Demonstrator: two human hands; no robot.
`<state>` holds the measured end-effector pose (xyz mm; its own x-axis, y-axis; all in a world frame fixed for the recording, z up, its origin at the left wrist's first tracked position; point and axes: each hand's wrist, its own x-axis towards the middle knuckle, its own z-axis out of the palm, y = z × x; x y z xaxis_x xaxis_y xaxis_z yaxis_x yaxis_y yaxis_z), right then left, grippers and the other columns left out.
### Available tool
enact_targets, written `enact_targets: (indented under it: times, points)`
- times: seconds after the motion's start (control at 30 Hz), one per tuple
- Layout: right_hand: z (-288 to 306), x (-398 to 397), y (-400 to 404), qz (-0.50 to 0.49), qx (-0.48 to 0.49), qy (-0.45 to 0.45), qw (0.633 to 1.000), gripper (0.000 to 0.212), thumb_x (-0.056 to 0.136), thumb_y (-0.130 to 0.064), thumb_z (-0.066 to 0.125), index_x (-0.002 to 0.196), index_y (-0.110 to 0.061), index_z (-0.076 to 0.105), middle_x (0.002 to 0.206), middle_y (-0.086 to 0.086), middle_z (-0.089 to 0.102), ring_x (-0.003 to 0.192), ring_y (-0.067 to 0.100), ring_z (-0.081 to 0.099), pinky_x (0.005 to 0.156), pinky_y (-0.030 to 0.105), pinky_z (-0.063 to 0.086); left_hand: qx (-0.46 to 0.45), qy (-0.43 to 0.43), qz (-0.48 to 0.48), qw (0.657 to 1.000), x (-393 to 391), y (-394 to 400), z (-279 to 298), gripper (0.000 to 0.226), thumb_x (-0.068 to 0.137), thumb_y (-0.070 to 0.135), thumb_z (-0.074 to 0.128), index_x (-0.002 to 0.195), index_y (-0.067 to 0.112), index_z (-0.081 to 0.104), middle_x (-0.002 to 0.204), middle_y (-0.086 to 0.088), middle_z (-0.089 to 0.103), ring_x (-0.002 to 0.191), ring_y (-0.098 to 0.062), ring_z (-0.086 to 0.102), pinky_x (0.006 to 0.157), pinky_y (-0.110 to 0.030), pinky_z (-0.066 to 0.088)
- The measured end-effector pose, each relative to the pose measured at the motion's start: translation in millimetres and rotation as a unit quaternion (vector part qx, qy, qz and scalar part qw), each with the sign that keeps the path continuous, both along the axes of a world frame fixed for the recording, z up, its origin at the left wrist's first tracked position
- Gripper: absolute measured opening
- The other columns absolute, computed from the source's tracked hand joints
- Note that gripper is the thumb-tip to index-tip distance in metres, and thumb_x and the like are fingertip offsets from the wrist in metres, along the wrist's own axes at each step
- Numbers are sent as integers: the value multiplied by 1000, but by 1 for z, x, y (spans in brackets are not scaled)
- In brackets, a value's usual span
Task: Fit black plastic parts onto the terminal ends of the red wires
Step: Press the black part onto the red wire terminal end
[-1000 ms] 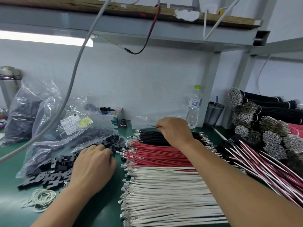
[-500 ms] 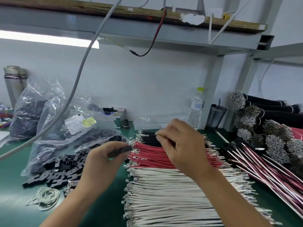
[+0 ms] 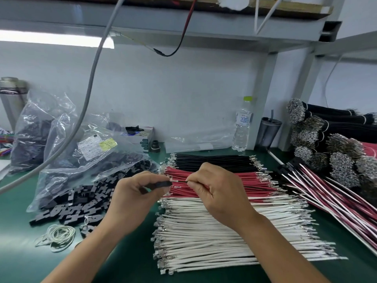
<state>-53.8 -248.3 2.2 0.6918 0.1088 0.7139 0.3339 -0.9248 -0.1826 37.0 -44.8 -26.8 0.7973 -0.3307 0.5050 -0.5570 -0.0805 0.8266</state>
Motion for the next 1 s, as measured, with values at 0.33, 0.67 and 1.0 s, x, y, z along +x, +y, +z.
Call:
enact_targets:
  times: [0.33, 0.67, 1.0]
  points:
    - [4, 3, 1, -6, -29, 139, 990, 22, 96, -38, 47, 90, -28, 66, 86, -15, 62, 82, 5, 55, 69, 30, 44, 38, -50, -23, 998, -2, 0, 0, 33, 76, 6, 86, 91, 36, 83, 93, 11, 76, 81, -12, 71, 73, -16, 54]
    - [-3, 8, 9, 3, -21, 137, 990, 22, 103, -38, 49, 95, -26, 65, 89, -12, 60, 84, 8, 54, 70, 33, 45, 58, -27, -52, 997, -7, 0, 5, 20, 76, 26, 83, 93, 38, 83, 88, 9, 78, 76, -11, 72, 69, -15, 54]
    - [-8, 12, 18, -1, -11, 28, 1000, 19, 99, -30, 60, 88, -16, 66, 82, -7, 58, 76, 12, 51, 67, 26, 40, 36, 19, -50, 998, -9, 0, 7, 22, 78, 9, 85, 90, 27, 84, 83, 6, 79, 73, -8, 72, 67, -13, 53]
